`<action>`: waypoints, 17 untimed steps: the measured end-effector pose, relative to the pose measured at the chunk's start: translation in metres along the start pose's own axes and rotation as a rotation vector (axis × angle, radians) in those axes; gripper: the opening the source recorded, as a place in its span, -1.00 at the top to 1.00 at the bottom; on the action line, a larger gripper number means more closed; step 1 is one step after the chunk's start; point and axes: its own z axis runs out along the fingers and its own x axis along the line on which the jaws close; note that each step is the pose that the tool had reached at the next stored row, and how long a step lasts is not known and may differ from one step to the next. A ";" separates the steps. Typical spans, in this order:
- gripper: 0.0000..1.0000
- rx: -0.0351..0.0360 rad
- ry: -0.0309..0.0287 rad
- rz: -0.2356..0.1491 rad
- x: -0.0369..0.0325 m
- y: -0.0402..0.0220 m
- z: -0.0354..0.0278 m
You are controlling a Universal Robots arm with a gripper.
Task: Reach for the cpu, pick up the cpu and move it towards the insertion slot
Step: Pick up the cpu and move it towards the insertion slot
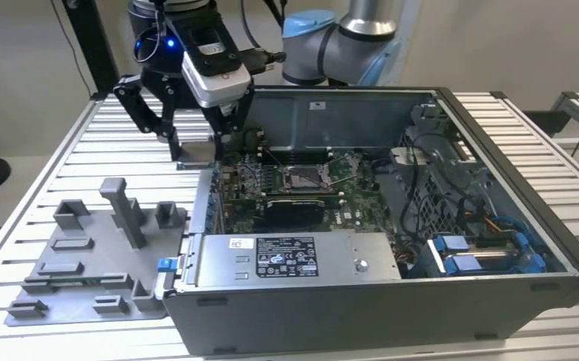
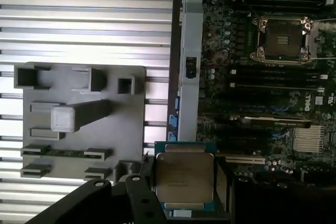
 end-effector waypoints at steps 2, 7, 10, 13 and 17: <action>1.00 -0.0001 0.0001 0.000 -0.0053 -0.0001 0.0000; 1.00 0.0000 0.0005 0.000 -0.0178 -0.0003 -0.0003; 1.00 -0.0001 0.0006 -0.001 -0.0260 -0.0004 -0.0004; 1.00 -0.0001 0.0005 -0.001 -0.0340 -0.0005 -0.0005; 1.00 -0.0001 0.0006 -0.001 -0.0474 -0.0007 -0.0007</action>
